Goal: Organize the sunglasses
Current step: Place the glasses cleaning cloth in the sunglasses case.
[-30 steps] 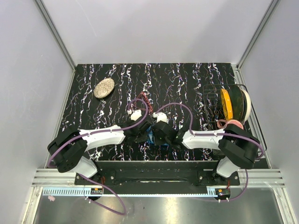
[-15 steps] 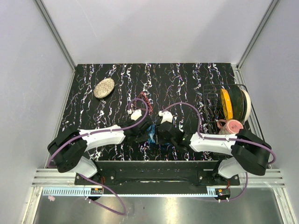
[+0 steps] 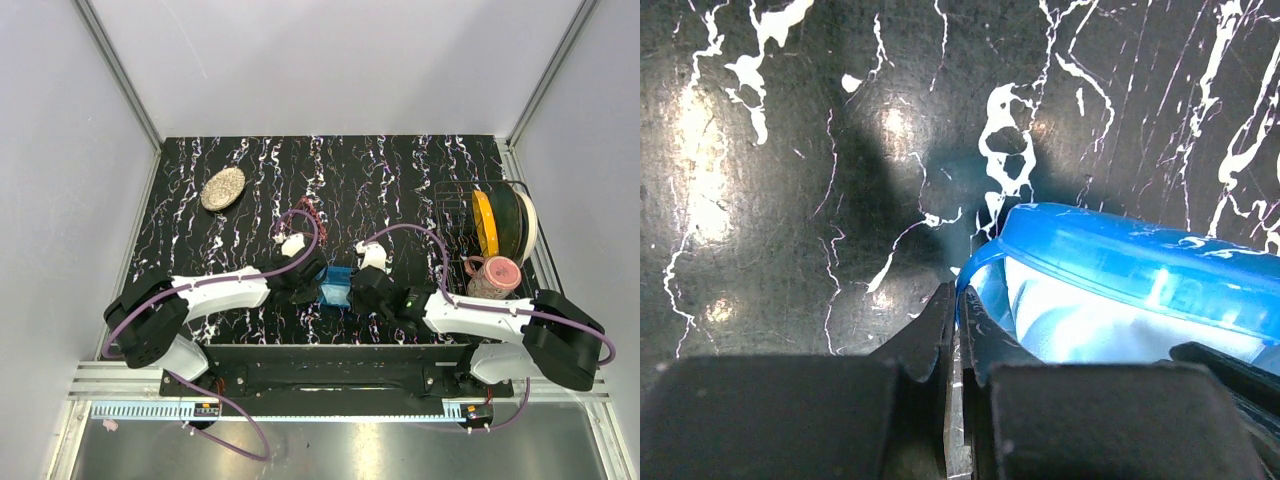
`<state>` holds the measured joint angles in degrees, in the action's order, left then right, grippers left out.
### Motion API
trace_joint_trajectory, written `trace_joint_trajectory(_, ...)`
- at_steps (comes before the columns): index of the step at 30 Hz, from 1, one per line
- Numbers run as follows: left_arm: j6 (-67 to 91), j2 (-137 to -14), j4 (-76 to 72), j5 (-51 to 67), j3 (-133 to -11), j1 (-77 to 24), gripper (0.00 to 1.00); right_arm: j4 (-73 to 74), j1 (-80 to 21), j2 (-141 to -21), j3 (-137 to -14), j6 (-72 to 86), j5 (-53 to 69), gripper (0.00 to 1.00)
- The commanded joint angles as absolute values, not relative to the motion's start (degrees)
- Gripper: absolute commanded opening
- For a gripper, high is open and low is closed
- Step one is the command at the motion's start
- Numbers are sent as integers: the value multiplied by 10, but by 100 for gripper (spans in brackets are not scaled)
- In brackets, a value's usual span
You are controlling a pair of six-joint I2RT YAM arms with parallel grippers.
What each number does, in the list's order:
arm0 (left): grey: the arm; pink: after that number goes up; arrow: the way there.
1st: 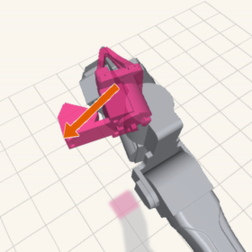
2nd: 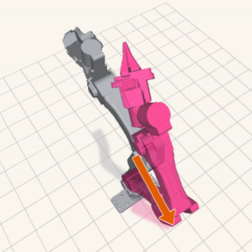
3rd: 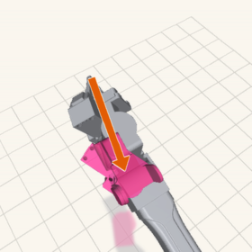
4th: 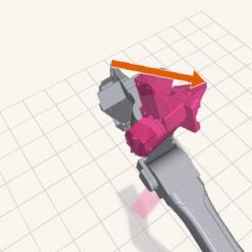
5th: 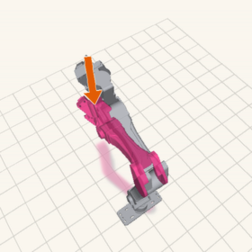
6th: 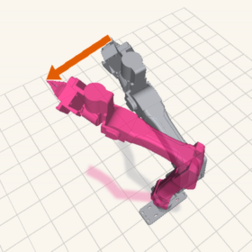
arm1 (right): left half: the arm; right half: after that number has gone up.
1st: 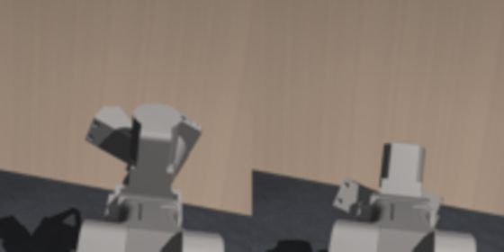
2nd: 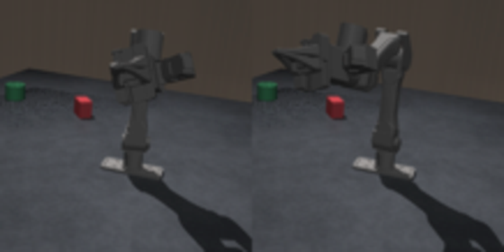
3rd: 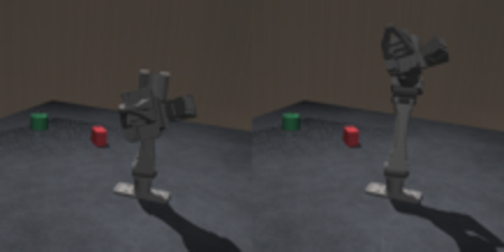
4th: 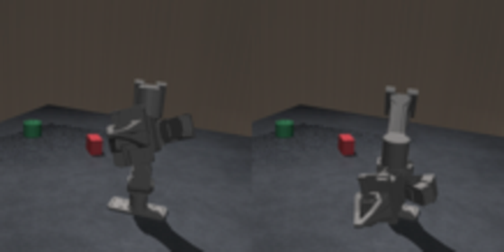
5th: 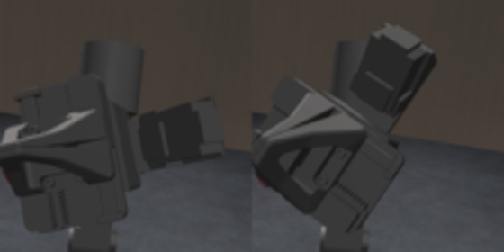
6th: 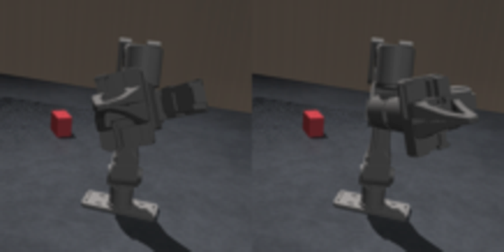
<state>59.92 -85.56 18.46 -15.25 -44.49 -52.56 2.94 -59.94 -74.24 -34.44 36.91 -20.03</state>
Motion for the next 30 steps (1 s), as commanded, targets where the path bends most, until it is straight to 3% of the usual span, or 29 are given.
trace_joint_trajectory(1, 598, -860, 178, -160, -473, -527, 4, 38, -603, -757, -341, 377, -209, 23)
trace_joint_trajectory(12, 588, -863, 186, -165, -481, -527, 4, 44, -603, -842, -353, 396, -228, 20)
trace_joint_trajectory(19, 574, -843, 194, -166, -483, -528, 16, 43, -603, -880, -355, 412, -224, 18)
trace_joint_trajectory(24, 577, -810, 215, -167, -495, -527, 34, 44, -602, -906, -356, 428, -217, 16)
trace_joint_trajectory(30, 594, -791, 222, -145, -508, -526, 34, 35, -603, -919, -345, 452, -208, 13)
